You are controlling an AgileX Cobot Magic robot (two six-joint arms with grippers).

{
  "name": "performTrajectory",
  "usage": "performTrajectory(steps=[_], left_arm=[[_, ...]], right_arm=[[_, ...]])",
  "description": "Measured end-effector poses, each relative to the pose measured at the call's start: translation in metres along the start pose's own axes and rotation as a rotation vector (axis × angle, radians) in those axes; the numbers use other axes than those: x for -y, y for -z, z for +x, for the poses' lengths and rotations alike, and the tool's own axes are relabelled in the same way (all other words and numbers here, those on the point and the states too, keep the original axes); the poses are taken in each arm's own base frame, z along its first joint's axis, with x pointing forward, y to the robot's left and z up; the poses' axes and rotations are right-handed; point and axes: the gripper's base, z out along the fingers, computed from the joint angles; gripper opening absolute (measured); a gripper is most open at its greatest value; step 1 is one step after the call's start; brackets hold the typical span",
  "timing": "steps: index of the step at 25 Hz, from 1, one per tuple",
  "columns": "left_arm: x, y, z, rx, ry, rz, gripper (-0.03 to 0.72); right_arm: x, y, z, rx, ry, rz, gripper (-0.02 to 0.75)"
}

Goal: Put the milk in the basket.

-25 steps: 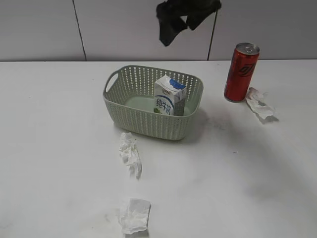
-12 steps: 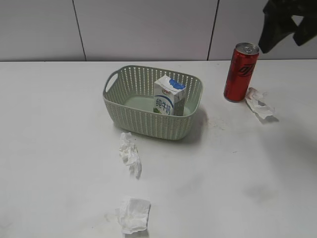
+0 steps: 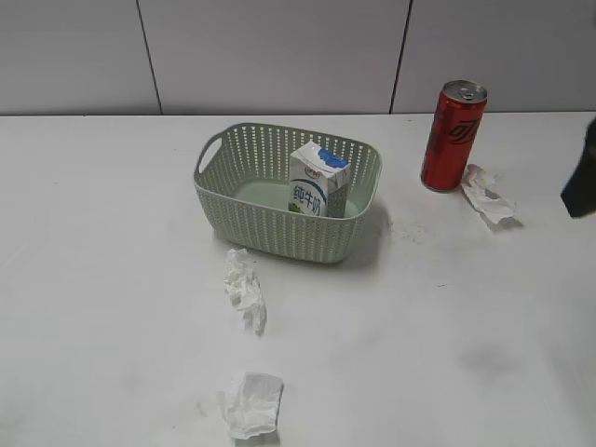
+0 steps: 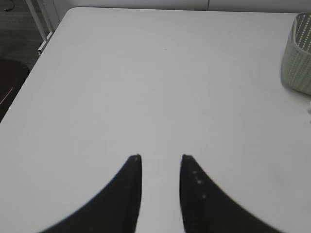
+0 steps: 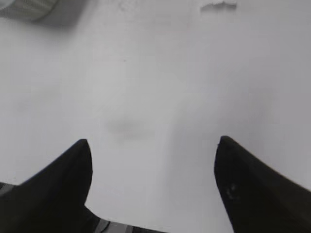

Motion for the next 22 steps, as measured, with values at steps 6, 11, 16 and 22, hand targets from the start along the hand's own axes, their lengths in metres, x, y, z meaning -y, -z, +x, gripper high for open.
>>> performTrajectory(steps=[6, 11, 16, 22], left_arm=[[0.000, 0.000, 0.000, 0.000, 0.000, 0.000, 0.220], [0.000, 0.000, 0.000, 0.000, 0.000, 0.000, 0.220], [0.000, 0.000, 0.000, 0.000, 0.000, 0.000, 0.220], [0.000, 0.000, 0.000, 0.000, 0.000, 0.000, 0.220]], right_arm=[[0.001, 0.014, 0.065, 0.063, 0.000, -0.001, 0.608], [0.002, 0.026, 0.113, 0.174, 0.005, -0.001, 0.599], [0.003, 0.029, 0.157, 0.269, 0.020, 0.007, 0.597], [0.004, 0.033, 0.192, 0.401, 0.035, 0.011, 0.597]])
